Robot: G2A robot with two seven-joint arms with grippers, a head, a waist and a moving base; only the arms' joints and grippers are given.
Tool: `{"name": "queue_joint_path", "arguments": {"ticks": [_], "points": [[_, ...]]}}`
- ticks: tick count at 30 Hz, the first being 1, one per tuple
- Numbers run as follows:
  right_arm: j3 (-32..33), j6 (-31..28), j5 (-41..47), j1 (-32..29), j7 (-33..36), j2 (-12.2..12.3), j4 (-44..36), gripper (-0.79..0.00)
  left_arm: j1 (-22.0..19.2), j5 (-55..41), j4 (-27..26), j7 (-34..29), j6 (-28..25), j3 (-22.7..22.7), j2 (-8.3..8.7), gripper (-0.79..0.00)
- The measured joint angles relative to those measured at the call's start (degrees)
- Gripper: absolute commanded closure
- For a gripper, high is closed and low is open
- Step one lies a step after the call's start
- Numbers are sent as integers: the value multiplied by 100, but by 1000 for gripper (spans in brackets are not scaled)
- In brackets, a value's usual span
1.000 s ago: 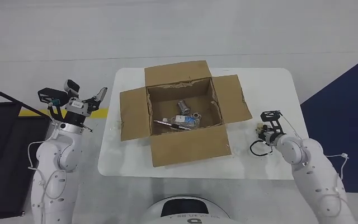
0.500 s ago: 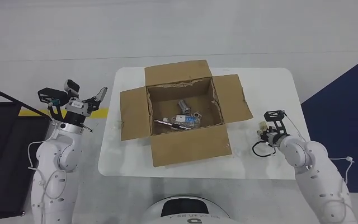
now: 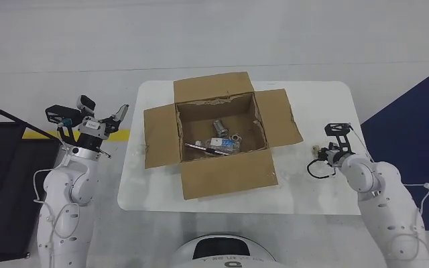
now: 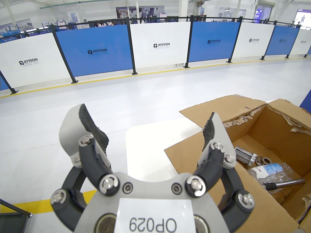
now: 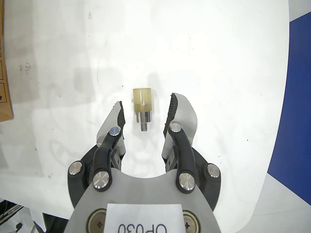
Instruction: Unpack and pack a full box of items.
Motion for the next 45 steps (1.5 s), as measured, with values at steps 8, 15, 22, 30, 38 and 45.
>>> {"name": "queue_joint_path", "arguments": {"ticks": [8, 15, 22, 30, 38, 45], "points": [[1095, -656, 1331, -1035, -899, -14, -1221, -702, 0, 0, 0, 0, 0, 0, 0, -785], [1762, -1227, 1648, -2189, -1613, -66, -2400, -785, 0, 0, 0, 0, 0, 0, 0, -785], [1748, -1219, 1650, -2092, -1579, -65, -2342, -785, 0, 0, 0, 0, 0, 0, 0, -785], [1348, -1764, 1506, -1675, -2193, -83, -3042, -785, 0, 0, 0, 0, 0, 0, 0, -785], [-888, -2098, 819, 787, -403, -69, -2946, -785, 0, 0, 0, 0, 0, 0, 0, -785], [-3827, -2219, -416, 3368, 743, -524, -1106, -785, 0, 0, 0, 0, 0, 0, 0, -785]]}}
